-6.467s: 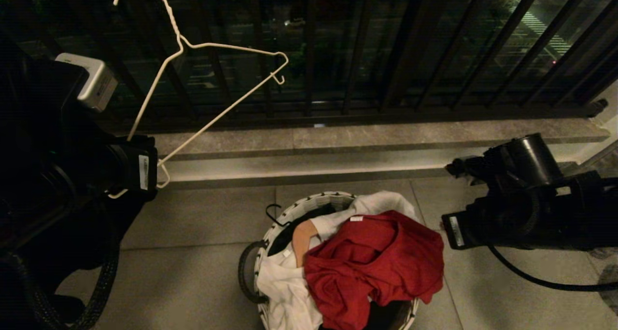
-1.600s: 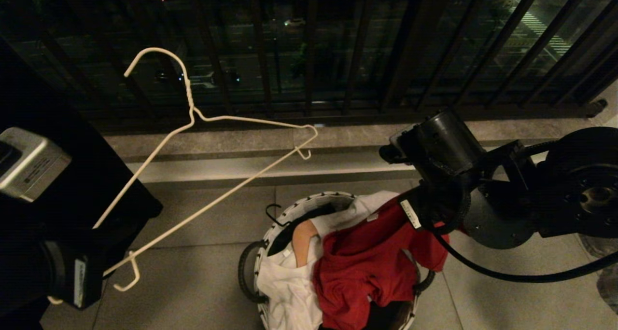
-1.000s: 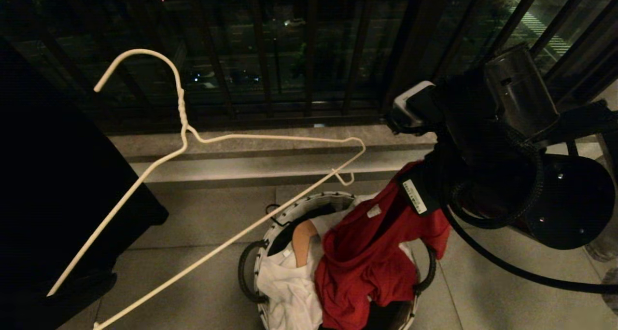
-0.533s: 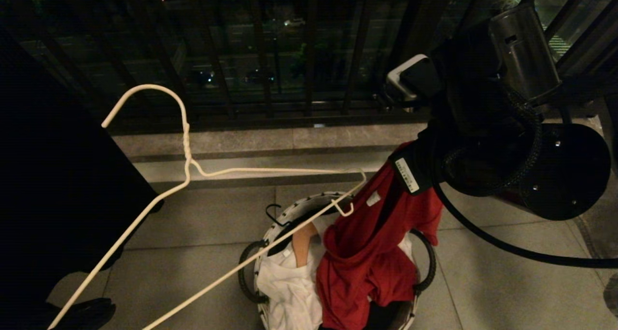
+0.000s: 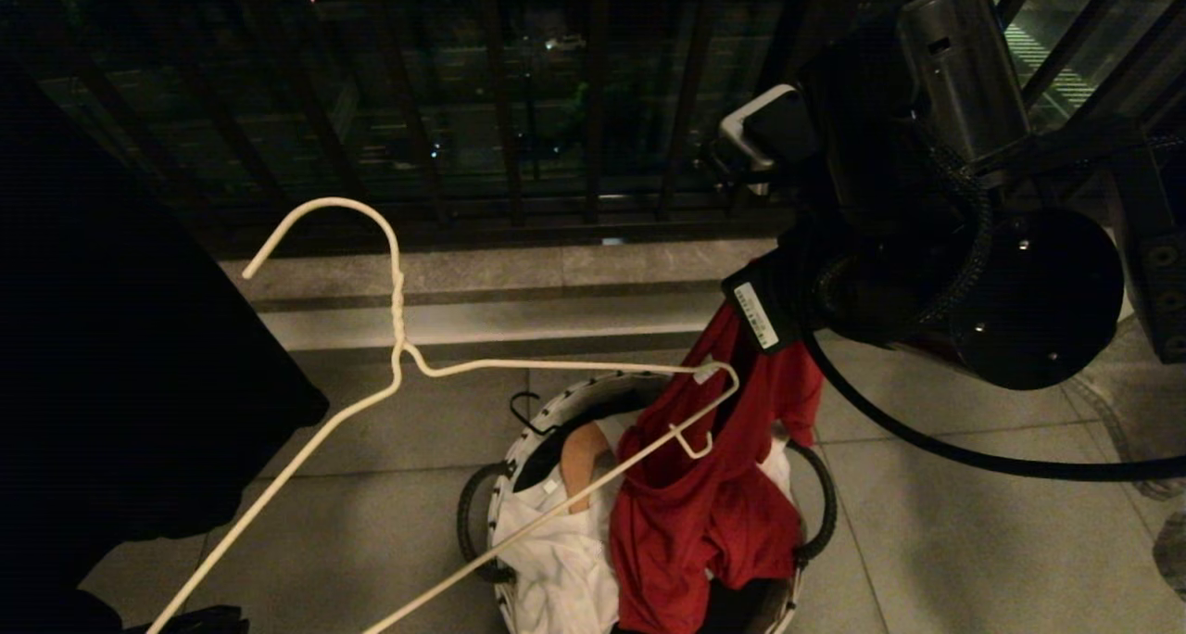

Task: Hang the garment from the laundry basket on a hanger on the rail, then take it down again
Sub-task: Hang the clothes on the clothes rack

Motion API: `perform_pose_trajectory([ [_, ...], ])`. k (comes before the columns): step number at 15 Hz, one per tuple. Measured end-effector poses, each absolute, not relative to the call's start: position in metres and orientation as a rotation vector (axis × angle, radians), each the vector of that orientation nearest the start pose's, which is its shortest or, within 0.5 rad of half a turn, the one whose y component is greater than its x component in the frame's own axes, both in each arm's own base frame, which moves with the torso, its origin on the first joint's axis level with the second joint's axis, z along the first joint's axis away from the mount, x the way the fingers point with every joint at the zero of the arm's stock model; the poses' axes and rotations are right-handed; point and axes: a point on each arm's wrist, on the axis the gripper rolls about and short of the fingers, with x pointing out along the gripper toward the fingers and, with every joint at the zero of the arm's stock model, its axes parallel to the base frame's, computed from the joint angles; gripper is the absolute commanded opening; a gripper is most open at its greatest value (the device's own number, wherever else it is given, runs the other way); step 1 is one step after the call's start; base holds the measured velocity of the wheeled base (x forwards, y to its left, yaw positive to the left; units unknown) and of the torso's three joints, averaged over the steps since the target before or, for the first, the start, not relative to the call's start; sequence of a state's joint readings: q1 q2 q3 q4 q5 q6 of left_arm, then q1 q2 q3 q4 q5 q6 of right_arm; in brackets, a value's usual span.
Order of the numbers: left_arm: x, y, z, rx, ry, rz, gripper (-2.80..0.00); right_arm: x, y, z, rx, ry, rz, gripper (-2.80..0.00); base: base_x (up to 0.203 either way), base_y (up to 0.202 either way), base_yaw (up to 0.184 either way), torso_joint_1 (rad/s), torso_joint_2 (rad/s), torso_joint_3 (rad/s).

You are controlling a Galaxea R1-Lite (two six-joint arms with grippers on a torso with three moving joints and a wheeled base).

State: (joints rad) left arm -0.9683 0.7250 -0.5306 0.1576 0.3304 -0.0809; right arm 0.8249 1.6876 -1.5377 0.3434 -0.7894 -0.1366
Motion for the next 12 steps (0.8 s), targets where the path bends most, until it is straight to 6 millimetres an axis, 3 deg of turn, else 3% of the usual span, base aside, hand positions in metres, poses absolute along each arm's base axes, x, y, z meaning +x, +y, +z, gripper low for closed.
perform_pose_trajectory([
  [12, 0.044, -0.051, 0.212, 0.211, 0.299, -0.621, -2.80, 0.201, 0.229, 0.303, -0.514, 0.319, 0.137, -2.80, 0.000, 0.000, 0.000, 0.000, 0.00, 0.000],
])
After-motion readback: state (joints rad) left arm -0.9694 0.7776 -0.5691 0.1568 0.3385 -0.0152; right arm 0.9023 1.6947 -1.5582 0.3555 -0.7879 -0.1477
